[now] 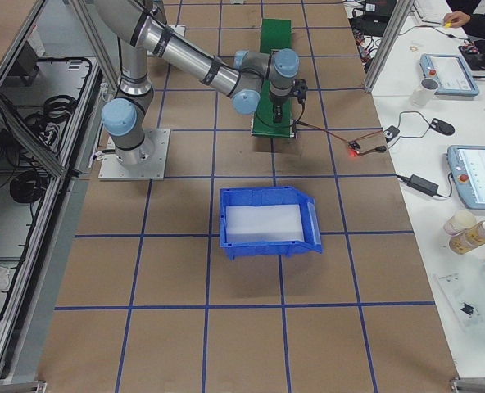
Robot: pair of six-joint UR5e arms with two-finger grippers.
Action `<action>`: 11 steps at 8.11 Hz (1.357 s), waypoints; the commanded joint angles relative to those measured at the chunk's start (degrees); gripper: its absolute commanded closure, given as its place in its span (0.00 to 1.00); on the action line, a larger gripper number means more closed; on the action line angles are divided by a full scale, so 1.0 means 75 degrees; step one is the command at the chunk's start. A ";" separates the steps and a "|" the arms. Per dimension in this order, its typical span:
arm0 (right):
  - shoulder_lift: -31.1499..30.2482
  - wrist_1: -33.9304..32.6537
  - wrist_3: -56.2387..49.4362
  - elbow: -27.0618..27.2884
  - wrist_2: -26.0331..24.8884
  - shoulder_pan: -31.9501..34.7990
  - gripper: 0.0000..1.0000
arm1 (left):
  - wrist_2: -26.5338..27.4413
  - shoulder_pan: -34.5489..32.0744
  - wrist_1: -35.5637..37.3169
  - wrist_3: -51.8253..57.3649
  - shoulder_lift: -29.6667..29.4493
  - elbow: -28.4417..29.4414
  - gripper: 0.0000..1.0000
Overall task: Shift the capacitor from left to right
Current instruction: 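Lower the right gripper over the belt's far end while the capacitor rides toward it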
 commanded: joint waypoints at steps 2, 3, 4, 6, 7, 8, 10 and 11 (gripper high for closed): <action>0.0151 -0.0109 -0.0151 0.0065 0.0217 -0.0051 0.00 | 0.0012 0.0000 0.0064 0.0018 -0.0005 0.0005 0.00; 0.0151 -0.0073 -0.0163 0.0065 0.0100 -0.0051 0.00 | 0.0012 0.0000 0.0064 0.0018 0.0006 0.0005 0.00; 0.0139 -0.0061 -0.0105 0.0054 0.0099 -0.0051 0.00 | 0.0012 0.0000 0.0064 0.0018 0.0007 -0.0007 0.00; 0.0092 0.0171 -0.0093 -0.0121 0.0123 -0.0039 0.00 | 0.0000 0.0000 0.0064 0.0018 -0.0005 -0.0007 0.00; 0.0069 0.0545 -0.0093 -0.0412 0.0216 -0.0027 0.00 | 0.0012 0.0000 0.0064 0.0018 -0.0005 -0.0018 0.00; 0.0080 0.1117 -0.0093 -0.0531 0.0216 -0.0027 0.00 | 0.0000 0.0000 0.0064 0.0018 0.0006 -0.0018 0.00; 0.0080 0.1849 -0.0081 -0.0591 0.0251 -0.0039 0.00 | 0.0000 0.0000 0.0064 0.0018 -0.0005 -0.0018 0.00; 0.0103 0.1814 -0.0104 -0.0591 0.0252 -0.0039 0.00 | 0.0000 0.0000 0.0064 0.0018 -0.0005 -0.0030 0.00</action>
